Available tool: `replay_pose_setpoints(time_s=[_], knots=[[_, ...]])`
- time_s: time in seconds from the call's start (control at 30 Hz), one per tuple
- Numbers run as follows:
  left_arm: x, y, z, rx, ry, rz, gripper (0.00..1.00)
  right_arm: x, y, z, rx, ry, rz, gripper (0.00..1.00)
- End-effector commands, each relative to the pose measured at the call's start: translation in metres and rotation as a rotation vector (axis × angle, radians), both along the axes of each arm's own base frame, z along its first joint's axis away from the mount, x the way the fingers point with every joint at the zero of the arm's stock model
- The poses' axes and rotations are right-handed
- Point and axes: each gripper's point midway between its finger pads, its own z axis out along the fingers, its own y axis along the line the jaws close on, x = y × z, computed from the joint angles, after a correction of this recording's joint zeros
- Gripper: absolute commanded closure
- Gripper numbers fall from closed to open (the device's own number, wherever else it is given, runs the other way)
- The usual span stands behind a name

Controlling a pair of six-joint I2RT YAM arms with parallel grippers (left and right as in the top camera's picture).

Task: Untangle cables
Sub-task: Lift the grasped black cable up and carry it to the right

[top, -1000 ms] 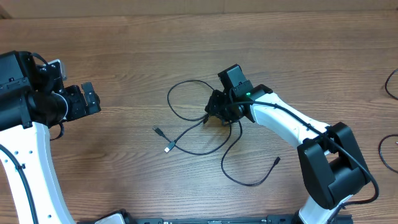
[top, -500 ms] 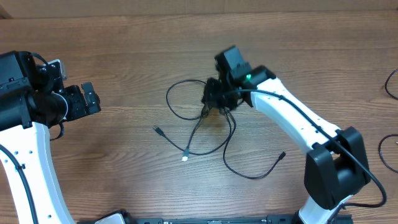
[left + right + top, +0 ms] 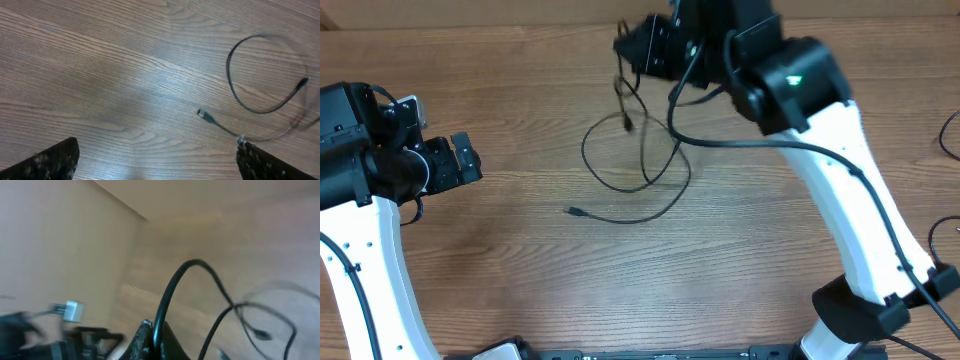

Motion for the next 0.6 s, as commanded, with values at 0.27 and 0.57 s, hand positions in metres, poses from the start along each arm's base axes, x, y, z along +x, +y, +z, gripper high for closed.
replay_pose_setpoints(time_s=[0.27, 0.57], knots=[[0.001, 0.0, 0.002, 0.002, -0.007, -0.017, 0.01, 0.004, -0.076, 0.133, 0.099, -0.353, -0.285, 0.96], [0.001, 0.0, 0.002, 0.002, -0.007, -0.017, 0.0, 0.046, -0.272, 0.137, -0.232, -0.458, -1.132, 0.96]])
